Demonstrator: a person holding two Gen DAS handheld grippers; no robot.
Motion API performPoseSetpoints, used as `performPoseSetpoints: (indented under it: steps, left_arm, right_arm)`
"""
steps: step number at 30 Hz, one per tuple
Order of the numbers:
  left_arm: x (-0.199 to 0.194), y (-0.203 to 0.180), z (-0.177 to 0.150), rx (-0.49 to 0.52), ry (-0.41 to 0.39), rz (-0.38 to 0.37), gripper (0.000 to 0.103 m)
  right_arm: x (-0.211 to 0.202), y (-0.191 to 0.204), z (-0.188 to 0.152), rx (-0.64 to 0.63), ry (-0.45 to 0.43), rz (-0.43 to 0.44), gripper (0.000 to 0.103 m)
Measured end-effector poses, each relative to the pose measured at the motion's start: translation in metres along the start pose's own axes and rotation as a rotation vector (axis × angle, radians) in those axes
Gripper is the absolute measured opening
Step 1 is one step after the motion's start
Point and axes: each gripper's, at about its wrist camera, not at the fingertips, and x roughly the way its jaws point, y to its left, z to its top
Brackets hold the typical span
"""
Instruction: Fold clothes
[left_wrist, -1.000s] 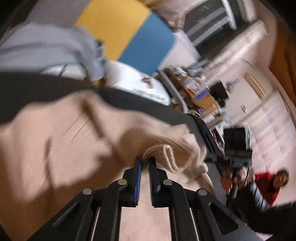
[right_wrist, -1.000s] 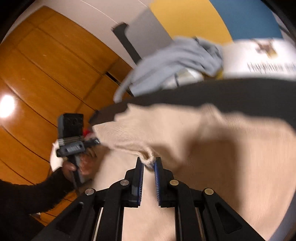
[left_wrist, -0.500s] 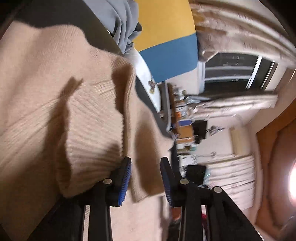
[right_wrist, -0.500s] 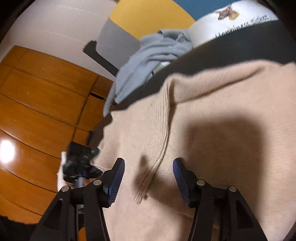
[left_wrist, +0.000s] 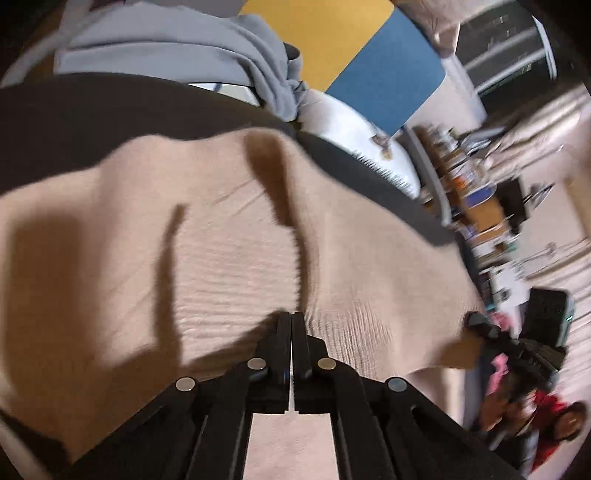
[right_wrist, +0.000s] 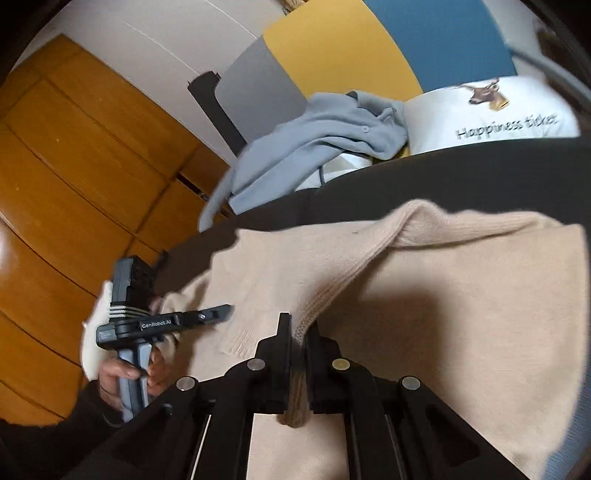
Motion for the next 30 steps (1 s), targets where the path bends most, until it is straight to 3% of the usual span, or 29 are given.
performPoseSetpoints:
  steps: [4,6,8,11,13,14,15,17,21,22,26,27,30]
  left_arm:
    - [-0.017,-0.008,-0.003,0.044,-0.042,0.010,0.002]
    - [-0.025,-0.019,-0.004,0.071,-0.074,-0.074,0.012]
    - [-0.023,-0.030,-0.004,0.115,-0.082,-0.105,0.016]
    - [-0.002,-0.045,-0.009,0.169,-0.049,-0.073,0.015]
    - [0.014,-0.045,-0.017,0.165,-0.013,-0.067,0.015]
    - [0.024,-0.042,-0.024,0.172,-0.002,-0.023,0.016]
    - [0.031,-0.038,-0.033,0.180,0.008,0.017,0.015]
    - [0.036,-0.033,-0.046,0.197,-0.035,0.024,0.016]
    - [0.035,-0.026,-0.055,0.166,-0.110,-0.001,0.016]
    - [0.035,-0.026,-0.056,0.152,-0.117,0.000,0.016]
    - [0.034,-0.033,-0.059,0.153,-0.147,0.046,0.016]
    - [0.034,-0.034,-0.060,0.154,-0.156,0.055,0.016]
    - [0.036,-0.036,-0.062,0.132,-0.170,0.050,0.016]
  right_arm:
    - [0.015,-0.018,-0.017,0.007,0.093,-0.112,0.011]
    - [0.008,-0.022,-0.015,0.015,0.048,-0.133,0.011]
    - [-0.007,-0.011,-0.007,0.006,-0.035,-0.102,0.011]
    - [-0.009,0.012,0.010,-0.054,-0.087,-0.059,0.013]
    - [0.010,0.021,0.026,-0.105,-0.094,-0.125,0.020]
    - [0.016,0.019,0.030,-0.109,-0.089,-0.149,0.023]
    - [0.028,0.011,0.037,-0.099,-0.079,-0.179,0.032]
    - [0.048,-0.016,0.045,-0.030,-0.041,-0.270,0.036]
    - [0.047,-0.059,0.045,0.094,-0.108,-0.226,0.007]
    - [0.044,-0.068,0.044,0.139,-0.124,-0.193,0.007]
    - [0.033,-0.070,0.037,0.182,-0.146,-0.211,0.002]
    - [0.027,-0.060,0.034,0.158,-0.155,-0.226,0.004]
    - [0.007,-0.024,0.022,0.076,-0.181,-0.277,0.026]
